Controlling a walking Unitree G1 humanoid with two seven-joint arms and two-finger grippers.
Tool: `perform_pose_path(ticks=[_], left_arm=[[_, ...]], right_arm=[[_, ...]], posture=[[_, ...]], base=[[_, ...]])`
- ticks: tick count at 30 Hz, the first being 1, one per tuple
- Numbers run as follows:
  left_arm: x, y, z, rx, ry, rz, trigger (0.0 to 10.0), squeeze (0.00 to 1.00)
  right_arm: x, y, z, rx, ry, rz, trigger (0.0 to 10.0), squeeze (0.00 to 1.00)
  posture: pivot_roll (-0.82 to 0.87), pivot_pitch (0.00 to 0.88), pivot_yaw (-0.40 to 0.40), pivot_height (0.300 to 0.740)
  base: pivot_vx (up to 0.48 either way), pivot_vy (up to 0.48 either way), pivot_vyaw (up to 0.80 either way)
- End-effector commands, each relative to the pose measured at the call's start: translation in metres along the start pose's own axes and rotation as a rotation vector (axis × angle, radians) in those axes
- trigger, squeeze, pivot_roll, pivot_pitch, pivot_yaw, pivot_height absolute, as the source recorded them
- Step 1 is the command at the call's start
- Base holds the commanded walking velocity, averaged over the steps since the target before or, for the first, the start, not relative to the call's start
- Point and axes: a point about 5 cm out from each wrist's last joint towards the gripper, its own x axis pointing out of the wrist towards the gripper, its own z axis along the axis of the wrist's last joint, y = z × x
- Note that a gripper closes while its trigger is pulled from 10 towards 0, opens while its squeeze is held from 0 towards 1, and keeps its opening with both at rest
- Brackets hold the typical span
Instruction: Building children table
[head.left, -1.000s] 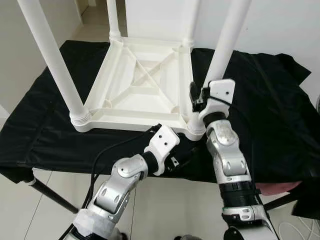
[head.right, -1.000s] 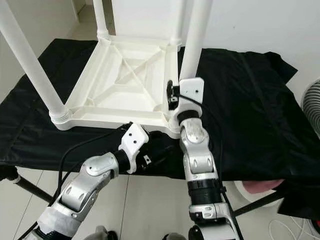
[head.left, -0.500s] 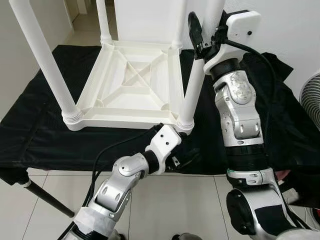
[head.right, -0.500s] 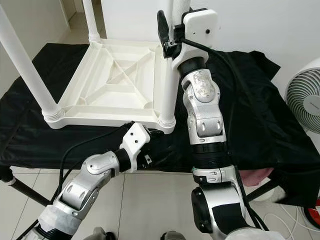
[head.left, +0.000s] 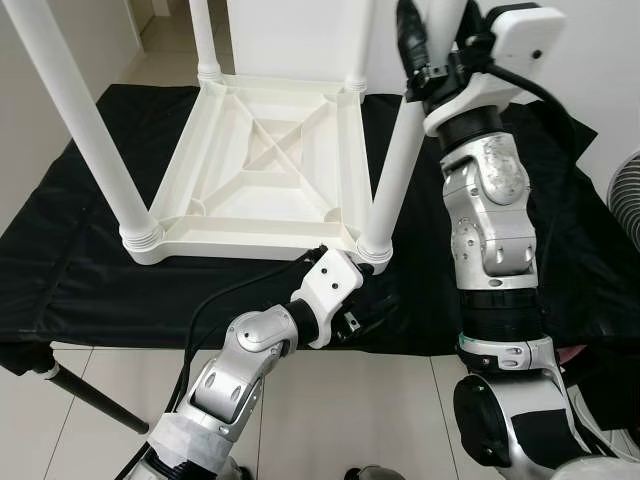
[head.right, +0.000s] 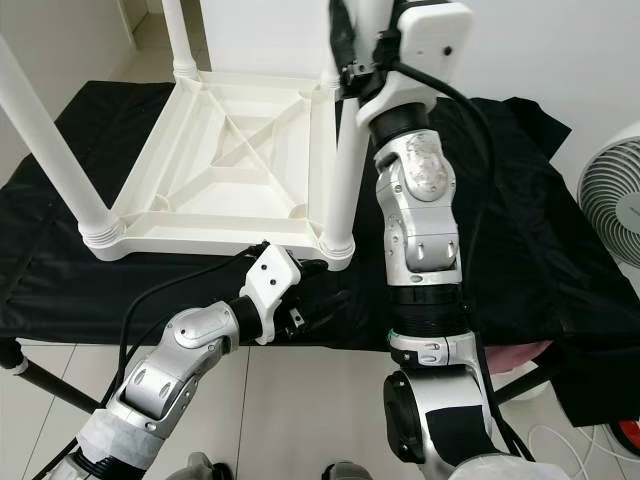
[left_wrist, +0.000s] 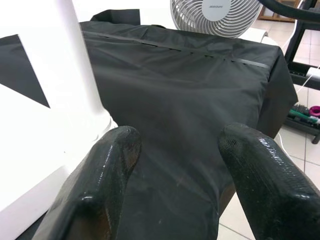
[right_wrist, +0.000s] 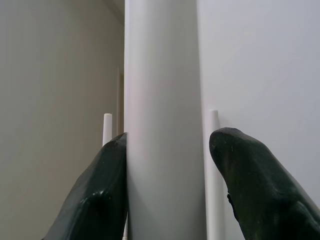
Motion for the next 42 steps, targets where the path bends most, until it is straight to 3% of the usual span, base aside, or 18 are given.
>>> perform_pose_path(ticks=[1,14,16,23,26,35,42], left_arm=[[0.001,0.0,-0.002,-0.001,0.006,0.015,10.0,0.0],[0.002,0.001,-0.002,0.002,0.005,0.012,10.0,0.0],[0.001,0.0,-0.002,-0.001,0.006,0.019,10.0,0.0],[0.0,0.0,-0.003,-0.004,0.007,0.024,10.0,0.0],[0.0,0.0,-0.003,-0.005,0.009,0.012,10.0,0.0],[0.0,-0.002,-0.004,-0.007,0.01,-0.002,10.0,0.0],[0.002,-0.003,-0.003,-0.01,0.007,-0.006,10.0,0.0]], right_arm=[[-0.003,-0.004,0.0,0.022,0.004,-0.027,10.0,0.0],[-0.009,0.006,-0.003,-0.031,0.011,0.057,10.0,0.0],[-0.03,0.01,-0.016,-0.066,0.058,0.061,10.0,0.0],[-0.064,0.017,-0.036,-0.062,0.17,0.07,10.0,0.0],[-0.103,0.017,-0.064,-0.05,0.33,0.061,10.0,0.0],[-0.132,0.01,-0.082,-0.074,0.461,0.032,10.0,0.0],[-0.132,0.014,-0.081,-0.071,0.474,0.056,10.0,0.0]], posture=[[-0.11,0.049,0.008,0.74],[-0.1,0.047,0.001,0.74],[-0.1,0.048,-0.002,0.74],[-0.1,0.054,0.001,0.74],[-0.11,0.059,0.011,0.74],[-0.12,0.063,0.018,0.74],[-0.12,0.066,0.017,0.74]], base=[[0.0,0.0,0.0],[0.0,0.0,0.0],[0.0,0.0,0.0],[0.0,0.0,0.0],[0.0,0.0,0.0],[0.0,0.0,0.0],[0.0,0.0,0.0]])
